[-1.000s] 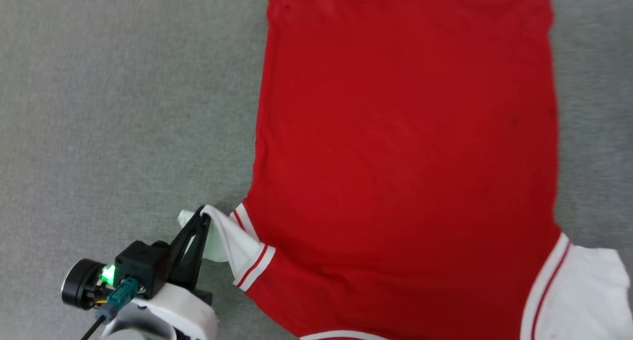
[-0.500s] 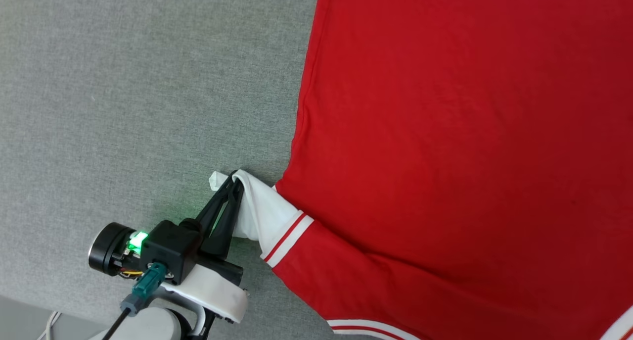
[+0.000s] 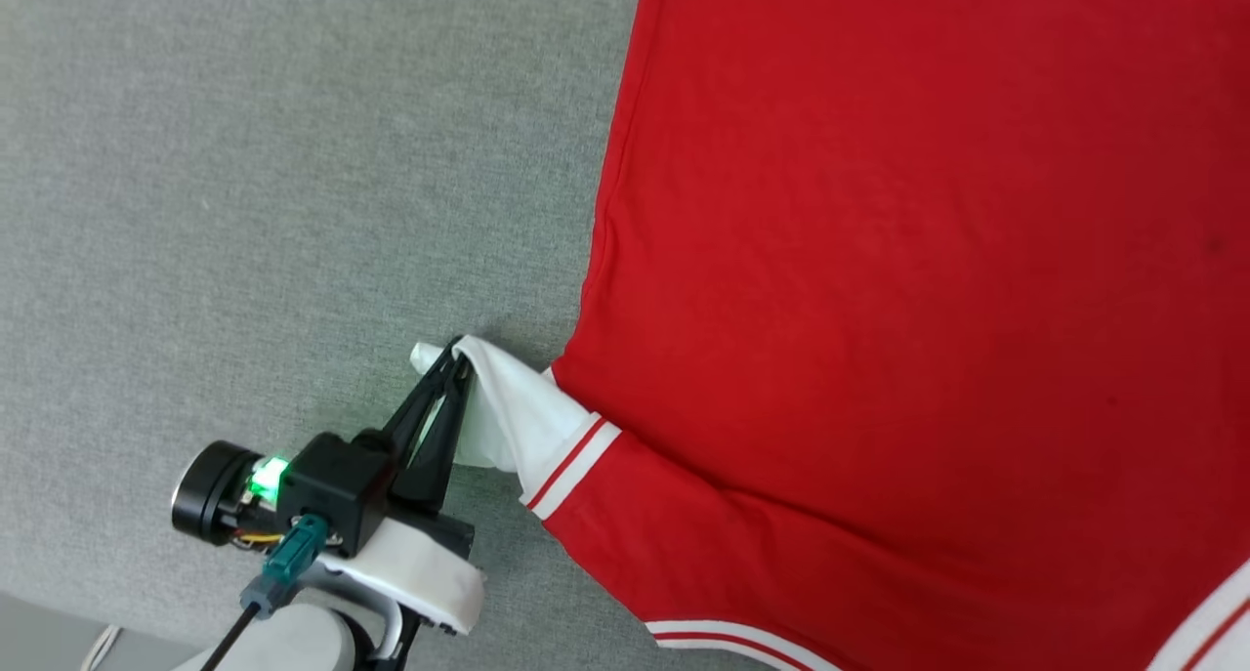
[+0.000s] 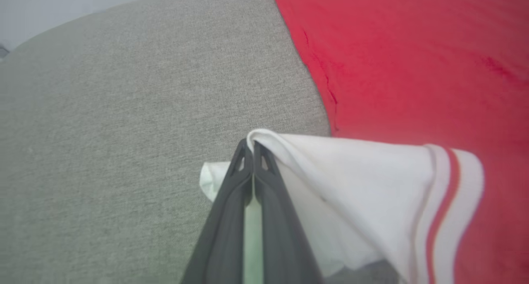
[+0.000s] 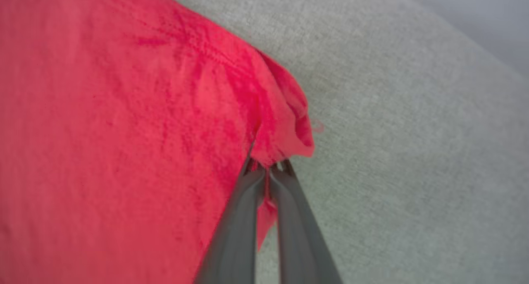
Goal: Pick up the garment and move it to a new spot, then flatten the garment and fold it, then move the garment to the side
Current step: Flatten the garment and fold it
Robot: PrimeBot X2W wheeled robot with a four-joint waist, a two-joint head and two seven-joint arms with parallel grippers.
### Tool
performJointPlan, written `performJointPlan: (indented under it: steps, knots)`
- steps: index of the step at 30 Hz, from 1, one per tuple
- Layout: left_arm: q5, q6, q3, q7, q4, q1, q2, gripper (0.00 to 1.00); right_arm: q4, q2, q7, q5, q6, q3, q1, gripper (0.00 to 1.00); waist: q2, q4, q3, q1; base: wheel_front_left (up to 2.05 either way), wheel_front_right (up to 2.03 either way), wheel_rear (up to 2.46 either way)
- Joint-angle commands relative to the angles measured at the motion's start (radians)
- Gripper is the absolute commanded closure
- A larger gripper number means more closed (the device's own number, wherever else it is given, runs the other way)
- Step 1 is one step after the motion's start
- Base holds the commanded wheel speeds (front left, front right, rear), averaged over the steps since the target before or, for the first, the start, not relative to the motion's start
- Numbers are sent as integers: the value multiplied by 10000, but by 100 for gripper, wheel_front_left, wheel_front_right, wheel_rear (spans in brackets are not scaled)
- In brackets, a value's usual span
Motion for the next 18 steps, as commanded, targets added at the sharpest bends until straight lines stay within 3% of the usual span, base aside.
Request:
performJointPlan:
  steps: [1,7,12,13,18]
  knots:
    - [-1,39,49,-44,44,148,50,100,-188,-48,-106,62,0,61,111,100,0,-213,-418,-1,0,0,0]
    - [-98,147,145,-54,-24,627,317,100,-1885,-1068,-421,787,-2,967,1021,100,0,-691,-1528,-1,0,0,0]
    - [-271,362,202,-53,-241,1120,619,100,-3576,-2398,-945,1612,-3,1326,2481,100,0,-1104,-2347,-1,0,0,0]
    - [-415,472,240,-55,-341,1417,751,100,-4374,-3259,-1437,2064,-3,1267,3666,100,0,-1343,-2707,-1,0,0,0]
    - [-567,542,227,-56,-442,1759,867,100,-4775,-4392,-2355,2557,-2,1076,6180,100,0,-1642,-3068,-1,0,0,0]
